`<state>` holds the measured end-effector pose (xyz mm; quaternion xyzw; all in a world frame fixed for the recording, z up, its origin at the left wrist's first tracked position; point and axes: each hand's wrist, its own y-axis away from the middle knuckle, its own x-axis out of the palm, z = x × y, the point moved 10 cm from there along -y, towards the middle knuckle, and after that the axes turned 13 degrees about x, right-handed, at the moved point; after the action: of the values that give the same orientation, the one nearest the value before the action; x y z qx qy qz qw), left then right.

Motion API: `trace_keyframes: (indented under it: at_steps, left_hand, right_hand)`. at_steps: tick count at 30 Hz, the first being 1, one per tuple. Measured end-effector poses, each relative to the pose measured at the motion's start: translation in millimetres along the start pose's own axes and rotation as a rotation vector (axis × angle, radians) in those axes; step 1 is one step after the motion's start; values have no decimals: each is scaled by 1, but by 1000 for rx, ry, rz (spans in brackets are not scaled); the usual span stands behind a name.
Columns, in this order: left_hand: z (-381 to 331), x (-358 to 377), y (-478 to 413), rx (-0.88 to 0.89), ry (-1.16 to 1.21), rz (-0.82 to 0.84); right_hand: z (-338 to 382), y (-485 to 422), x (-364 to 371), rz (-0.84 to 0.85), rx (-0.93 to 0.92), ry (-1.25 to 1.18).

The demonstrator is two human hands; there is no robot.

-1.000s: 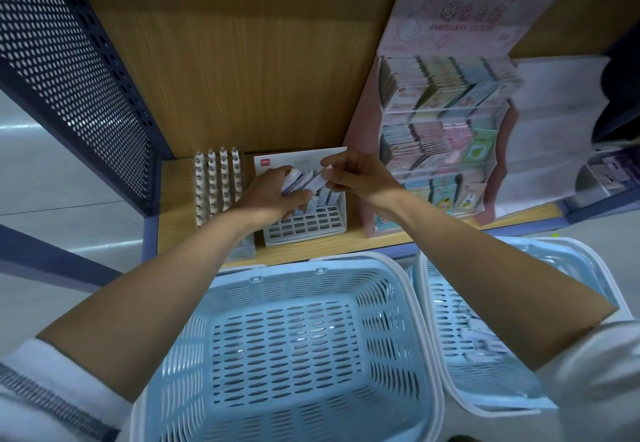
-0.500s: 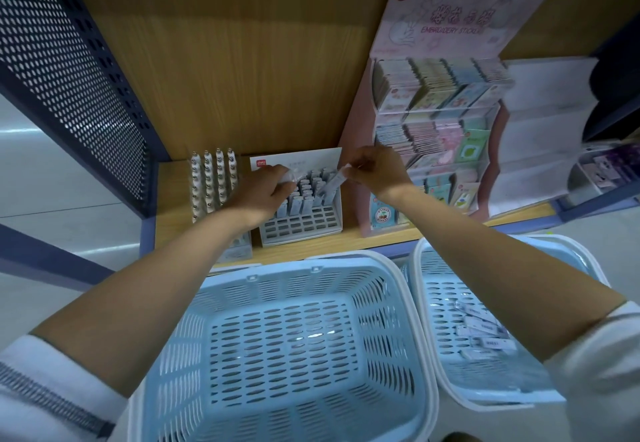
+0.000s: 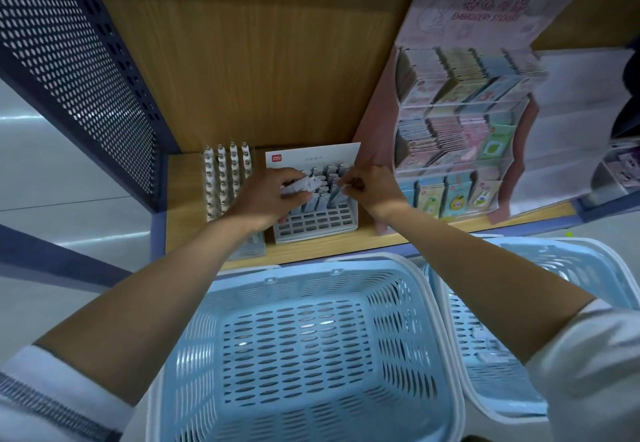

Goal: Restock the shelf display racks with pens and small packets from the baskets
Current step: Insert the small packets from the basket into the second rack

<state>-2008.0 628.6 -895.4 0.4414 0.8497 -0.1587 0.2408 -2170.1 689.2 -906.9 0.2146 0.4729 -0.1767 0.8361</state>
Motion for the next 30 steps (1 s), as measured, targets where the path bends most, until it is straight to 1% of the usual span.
trace_keyframes:
  at_steps: [4,11,15,19,24,27,29,30]
  left_hand:
    - [0,0,-1,11,-6,6]
    - [3,1,1,-1,-32,27]
    - [2,0,1,9,-42,19]
    - [8,2,-1,19,-43,16]
    - [9,3,-4,29,-66,7]
    - [8,3,-4,27,-35,0]
    - [5,3,-4,27,-13,-12]
    - [3,4,-5,24,-3,-20]
  right_hand:
    - [-2,-2,2,24,-11,27]
    - [-7,2,6,-42,15,21]
    - [-4,2,15,-18,30,32]
    - [-4,2,11,-90,21,23]
    - [0,1,13,-95,-5,81]
    - [-9,3,3,-114,48,-23]
    - [-9,5,-7,-86,79,-208]
    - [-6,7,-10,-28,102,-350]
